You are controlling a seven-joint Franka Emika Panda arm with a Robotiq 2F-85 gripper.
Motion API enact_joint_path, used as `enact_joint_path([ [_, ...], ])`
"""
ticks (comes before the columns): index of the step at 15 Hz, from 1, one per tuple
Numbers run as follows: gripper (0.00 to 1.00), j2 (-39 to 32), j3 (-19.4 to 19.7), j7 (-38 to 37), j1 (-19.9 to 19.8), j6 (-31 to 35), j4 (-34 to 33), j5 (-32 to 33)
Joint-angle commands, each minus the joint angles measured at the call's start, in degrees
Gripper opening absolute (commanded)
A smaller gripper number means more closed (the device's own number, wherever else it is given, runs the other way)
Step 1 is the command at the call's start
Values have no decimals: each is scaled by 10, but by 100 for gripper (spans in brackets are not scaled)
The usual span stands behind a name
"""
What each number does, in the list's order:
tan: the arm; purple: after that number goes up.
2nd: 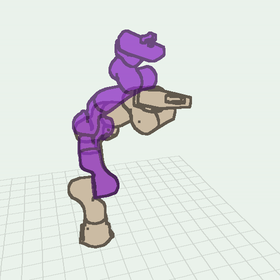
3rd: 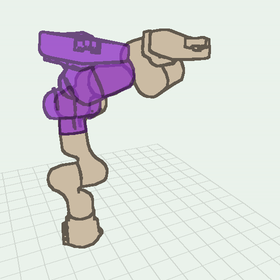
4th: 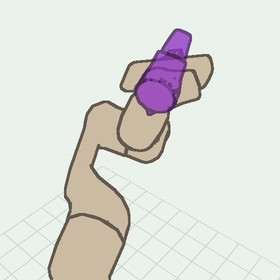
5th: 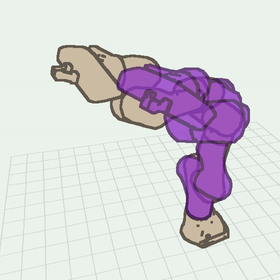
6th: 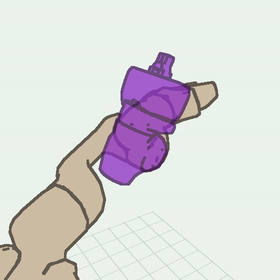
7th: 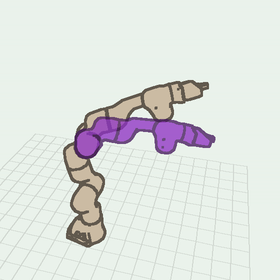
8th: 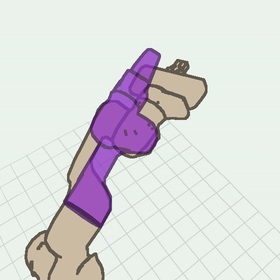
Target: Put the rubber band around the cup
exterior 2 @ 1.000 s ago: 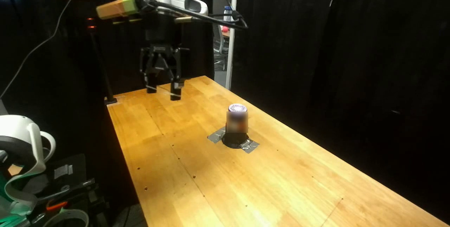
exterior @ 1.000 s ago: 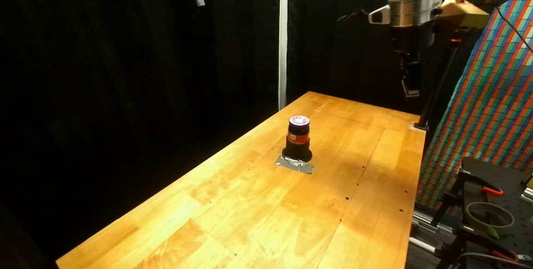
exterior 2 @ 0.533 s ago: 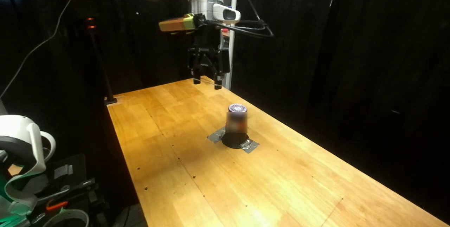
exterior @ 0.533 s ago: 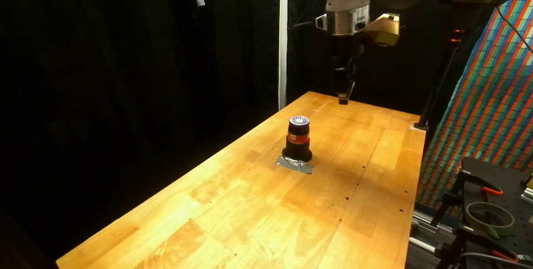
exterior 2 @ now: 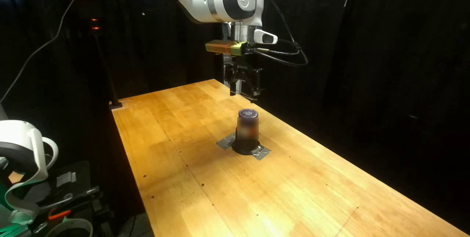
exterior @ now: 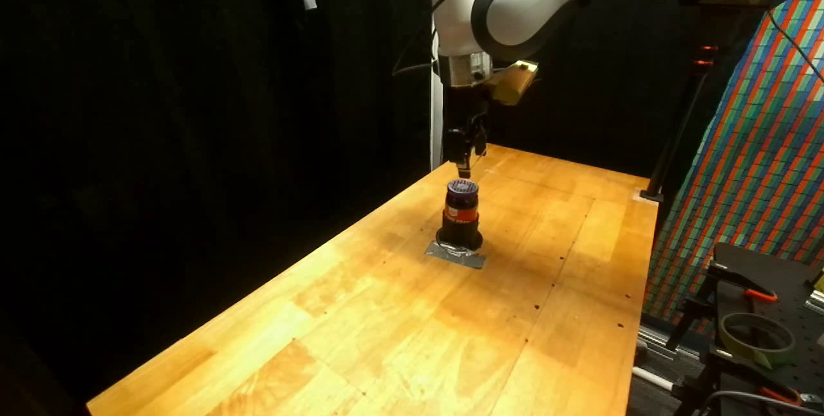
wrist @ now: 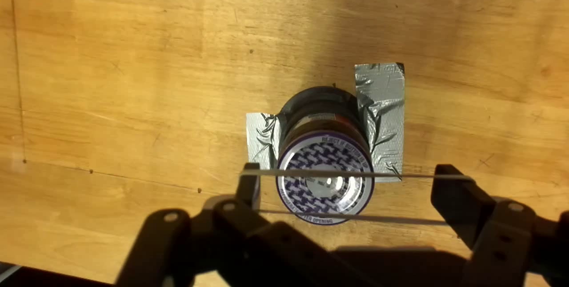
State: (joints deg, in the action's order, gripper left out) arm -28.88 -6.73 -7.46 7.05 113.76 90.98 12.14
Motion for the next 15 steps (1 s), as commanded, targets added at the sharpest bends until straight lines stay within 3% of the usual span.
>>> enact_joint_path([
  [1,100,-67,16,23,8,-37,-89,-22],
  [15,100,-159,42,23,17,-19,-169,-19],
])
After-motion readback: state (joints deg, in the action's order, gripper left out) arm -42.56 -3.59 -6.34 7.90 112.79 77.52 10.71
